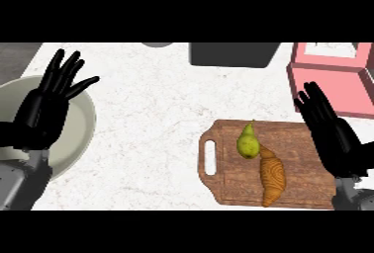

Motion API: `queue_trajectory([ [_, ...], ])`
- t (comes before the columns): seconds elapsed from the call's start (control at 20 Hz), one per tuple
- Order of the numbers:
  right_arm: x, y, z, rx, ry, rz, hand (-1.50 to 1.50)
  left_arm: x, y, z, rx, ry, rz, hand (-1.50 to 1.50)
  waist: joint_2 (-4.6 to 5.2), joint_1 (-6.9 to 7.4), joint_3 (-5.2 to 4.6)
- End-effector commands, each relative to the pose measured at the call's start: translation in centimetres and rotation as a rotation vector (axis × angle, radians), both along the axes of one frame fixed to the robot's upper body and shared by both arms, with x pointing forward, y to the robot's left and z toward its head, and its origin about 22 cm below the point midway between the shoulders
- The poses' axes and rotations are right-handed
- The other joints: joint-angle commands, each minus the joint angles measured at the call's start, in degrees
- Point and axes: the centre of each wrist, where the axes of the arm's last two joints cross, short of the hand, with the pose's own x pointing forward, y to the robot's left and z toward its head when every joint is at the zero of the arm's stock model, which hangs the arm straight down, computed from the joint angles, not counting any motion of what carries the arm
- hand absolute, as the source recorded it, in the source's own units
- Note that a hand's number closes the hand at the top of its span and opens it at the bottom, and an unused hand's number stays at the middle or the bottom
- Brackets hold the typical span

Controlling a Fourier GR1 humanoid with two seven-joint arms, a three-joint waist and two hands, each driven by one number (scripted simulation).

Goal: Pick the croissant from the cutting board and place it in the cardboard box

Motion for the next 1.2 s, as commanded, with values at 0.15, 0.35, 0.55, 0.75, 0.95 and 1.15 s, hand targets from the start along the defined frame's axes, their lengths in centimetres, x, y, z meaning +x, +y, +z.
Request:
queue_trajectory([
  [0.15,0.3,-1.3,10.6,-0.317,-0.346,-0.030,-1.50,-1.1,1.3,-2.0,0.233,0.023,-0.047,0.00,-0.91,-2.87,0.30],
  [0.35,-0.5,-5.4,13.8,-0.834,-0.313,-0.078,-1.50,-1.1,1.5,-2.2,0.342,0.062,-0.081,0.00,-0.83,-5.34,0.20],
  [0.55,-3.9,-4.9,12.3,-0.910,-0.374,0.026,-1.50,-2.8,1.5,-4.3,0.346,0.075,-0.116,0.00,-0.77,-4.03,0.59],
  [0.75,-4.4,-5.1,12.3,-1.108,-0.407,0.160,-1.50,-1.6,-0.5,-3.5,0.350,0.074,-0.141,0.00,-0.48,-3.33,0.63],
  [0.95,-6.2,-2.6,13.7,-1.222,-0.405,0.205,-1.50,-1.8,-0.7,-3.7,0.341,0.060,-0.156,0.00,-0.49,-2.63,0.55],
  [1.15,-6.9,-1.5,13.6,-1.446,-0.235,0.321,-1.50,-0.7,1.0,-2.7,0.351,0.062,-0.147,0.00,-0.29,-1.97,0.44],
])
